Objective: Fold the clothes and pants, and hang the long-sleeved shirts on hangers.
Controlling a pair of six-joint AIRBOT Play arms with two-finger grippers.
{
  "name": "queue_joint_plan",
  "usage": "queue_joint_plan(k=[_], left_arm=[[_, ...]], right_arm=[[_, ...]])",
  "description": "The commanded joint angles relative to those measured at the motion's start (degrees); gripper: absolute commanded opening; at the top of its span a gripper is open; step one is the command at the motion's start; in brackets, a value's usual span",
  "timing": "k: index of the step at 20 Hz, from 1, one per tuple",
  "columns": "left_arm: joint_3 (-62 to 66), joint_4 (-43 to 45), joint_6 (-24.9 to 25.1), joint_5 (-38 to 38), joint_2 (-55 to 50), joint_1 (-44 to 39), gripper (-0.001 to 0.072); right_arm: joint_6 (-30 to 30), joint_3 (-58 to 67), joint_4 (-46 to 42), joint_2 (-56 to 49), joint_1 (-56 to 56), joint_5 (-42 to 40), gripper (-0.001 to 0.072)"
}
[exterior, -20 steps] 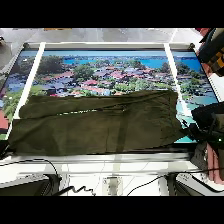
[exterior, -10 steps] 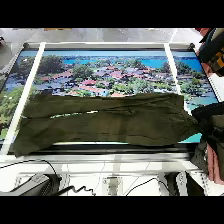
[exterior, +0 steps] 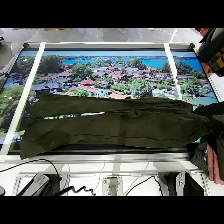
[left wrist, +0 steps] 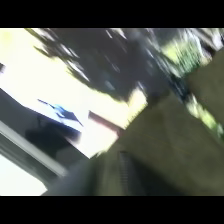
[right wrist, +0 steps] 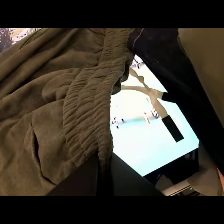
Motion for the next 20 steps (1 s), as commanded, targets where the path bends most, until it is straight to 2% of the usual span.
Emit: queue_joint_plan(k=[1, 4, 10, 14, 15, 18, 19, 20], left_arm=[[-4.8, 5.9, -0.9, -1.6, -1.1, -0.2, 0.0557], [-9.3, 10.1, -0.6, -2.5, -4.6, -0.2, 0.0541], [-9.7, 10.5, 3.5, -5.0, -15.4, -0.2, 0.0542], [-9.7, 10.3, 4.2, -5.2, -19.6, -0.5, 0.0541], [-9.7, 10.4, 4.2, -5.5, -20.0, -0.5, 0.0493], [-9.6, 10.9, 5.3, -7.7, -19.8, -0.5, 0.0079], [-9.5, 10.8, 6.5, -9.0, -19.5, -0.5, 0.0035], [-8.8, 10.5, 7.8, -10.6, -19.1, -0.5, 0.0035]], right_arm=[[0.7, 0.2, -0.2, -0.1, 0.0, 0.0, 0.0030], [0.7, 0.2, -0.1, -0.1, 0.0, 0.0, 0.0030], [0.7, 0.2, 0.3, -0.1, 0.0, 0.0, 0.0030], [0.7, 0.2, 0.5, -0.1, 0.0, 0.1, 0.0030], [0.7, 0.2, 0.9, -0.1, 0.0, 0.1, 0.0030], [0.7, 0.2, 1.9, 0.0, 0.0, 0.0, 0.0030], [0.6, 0.2, 1.9, 0.0, 0.0, 0.0, 0.0030], [0.6, 0.3, 1.9, 0.1, 0.0, 0.0, 0.0031]])
